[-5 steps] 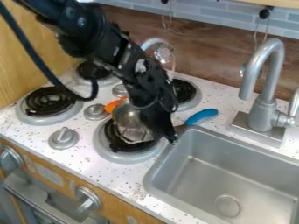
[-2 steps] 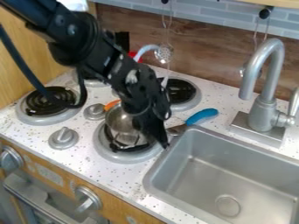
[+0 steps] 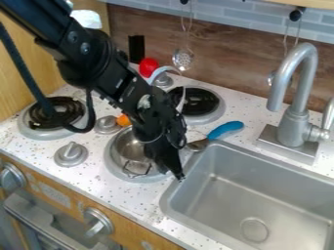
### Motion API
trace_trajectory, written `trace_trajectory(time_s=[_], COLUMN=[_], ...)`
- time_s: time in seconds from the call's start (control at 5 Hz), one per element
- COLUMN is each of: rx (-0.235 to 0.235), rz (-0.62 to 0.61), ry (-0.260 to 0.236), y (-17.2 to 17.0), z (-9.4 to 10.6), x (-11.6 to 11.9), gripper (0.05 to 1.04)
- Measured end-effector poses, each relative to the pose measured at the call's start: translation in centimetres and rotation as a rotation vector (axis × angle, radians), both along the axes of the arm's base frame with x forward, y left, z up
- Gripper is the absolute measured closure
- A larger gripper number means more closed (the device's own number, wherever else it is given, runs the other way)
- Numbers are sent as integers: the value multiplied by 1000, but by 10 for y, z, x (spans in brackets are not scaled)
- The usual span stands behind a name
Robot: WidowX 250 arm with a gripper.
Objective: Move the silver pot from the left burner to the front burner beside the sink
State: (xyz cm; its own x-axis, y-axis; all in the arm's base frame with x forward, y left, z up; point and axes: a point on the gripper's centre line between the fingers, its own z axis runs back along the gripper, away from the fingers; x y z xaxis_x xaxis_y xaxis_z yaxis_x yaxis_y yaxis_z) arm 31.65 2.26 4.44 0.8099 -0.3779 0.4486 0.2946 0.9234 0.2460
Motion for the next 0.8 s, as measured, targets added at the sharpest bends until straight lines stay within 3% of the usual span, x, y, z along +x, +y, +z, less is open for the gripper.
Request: trace_trajectory(time_s=[0.6, 0.8], rx=[-22, -31], rz=[106, 85], ry=[-1, -5], y=[36, 34], z=[-5, -8], x=[-2, 2], gripper=[951, 745])
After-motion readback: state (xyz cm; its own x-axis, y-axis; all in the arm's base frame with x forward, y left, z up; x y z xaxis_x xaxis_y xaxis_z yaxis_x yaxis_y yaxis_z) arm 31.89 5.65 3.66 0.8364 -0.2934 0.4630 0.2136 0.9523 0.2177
